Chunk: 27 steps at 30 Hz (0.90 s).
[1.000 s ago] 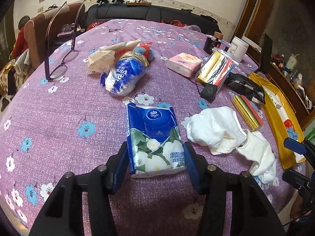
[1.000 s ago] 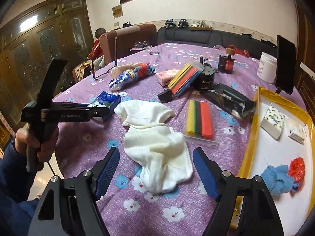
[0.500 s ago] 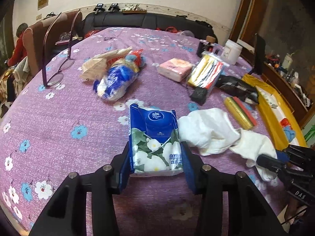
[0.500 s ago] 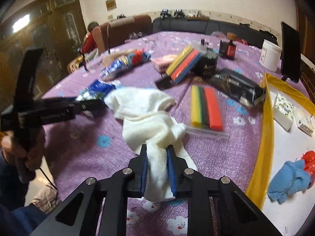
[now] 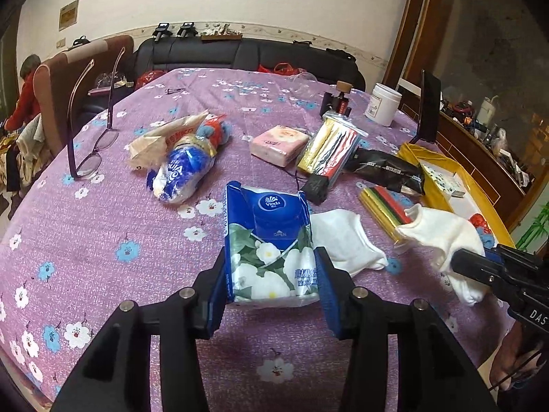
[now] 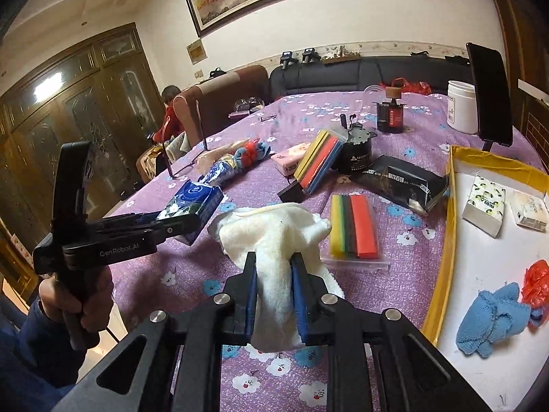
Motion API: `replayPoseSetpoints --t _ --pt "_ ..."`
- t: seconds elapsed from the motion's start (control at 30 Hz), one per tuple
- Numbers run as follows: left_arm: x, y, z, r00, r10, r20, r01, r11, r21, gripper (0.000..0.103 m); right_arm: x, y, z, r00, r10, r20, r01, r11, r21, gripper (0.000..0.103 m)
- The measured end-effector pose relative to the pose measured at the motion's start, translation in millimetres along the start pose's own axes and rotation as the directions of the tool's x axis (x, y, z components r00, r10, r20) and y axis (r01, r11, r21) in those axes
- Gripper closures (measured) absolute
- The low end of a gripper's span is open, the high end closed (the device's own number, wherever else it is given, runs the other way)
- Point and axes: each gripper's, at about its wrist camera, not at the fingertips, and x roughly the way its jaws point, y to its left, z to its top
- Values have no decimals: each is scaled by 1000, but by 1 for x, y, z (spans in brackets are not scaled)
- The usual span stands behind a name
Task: Organize soft objects
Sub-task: 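Lift the white towel and Vinda pack off the table with both grippers, then carry the towel and Vinda pack over the tray and lower them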
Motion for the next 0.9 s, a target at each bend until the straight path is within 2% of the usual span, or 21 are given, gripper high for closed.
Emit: replayPoseSetpoints --t 0.43,0.9 --pt "-11 -20 11 1000 -27 16 26 999 33 57 -13 -13 6 999 20 31 -22 998 58 82" --pt "-9 -77 26 996 -91 1 90 989 113 57 -41 -53 7 995 3 96 -18 987 161 82"
